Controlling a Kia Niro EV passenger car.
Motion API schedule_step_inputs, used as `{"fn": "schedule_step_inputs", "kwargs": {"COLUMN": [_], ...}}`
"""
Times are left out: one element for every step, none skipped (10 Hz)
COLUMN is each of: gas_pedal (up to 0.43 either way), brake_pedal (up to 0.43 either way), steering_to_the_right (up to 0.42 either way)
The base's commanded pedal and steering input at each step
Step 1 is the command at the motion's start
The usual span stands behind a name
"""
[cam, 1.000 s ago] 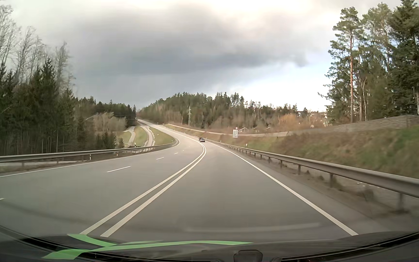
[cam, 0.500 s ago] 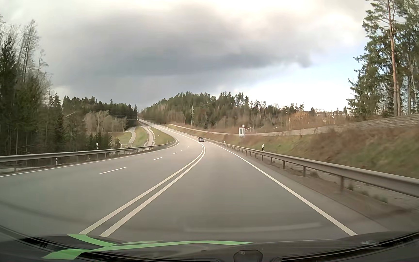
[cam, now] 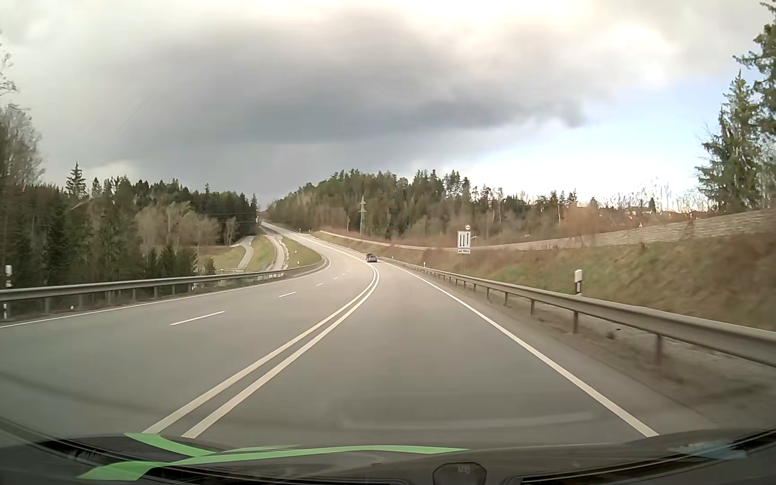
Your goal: Follow the waypoints while adhering to traffic rules and regulations
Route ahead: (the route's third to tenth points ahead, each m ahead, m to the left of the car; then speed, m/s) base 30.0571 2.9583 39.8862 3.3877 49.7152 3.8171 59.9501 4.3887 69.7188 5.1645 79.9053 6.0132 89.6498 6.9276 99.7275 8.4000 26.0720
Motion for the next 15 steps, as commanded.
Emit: {"fn": "schedule_step_inputs", "kwargs": {"gas_pedal": [0.047,0.047,0.047,0.047,0.047,0.047,0.047,0.047,0.047,0.047,0.047,0.047,0.047,0.047,0.047], "brake_pedal": [0.0,0.0,0.0,0.0,0.0,0.0,0.0,0.0,0.0,0.0,0.0,0.0,0.0,0.0,0.0], "steering_to_the_right": [-0.01,-0.01,-0.01,-0.01,-0.01,-0.01,-0.011,-0.011,-0.011,-0.011,-0.011,-0.011,-0.011,-0.013,-0.014]}}
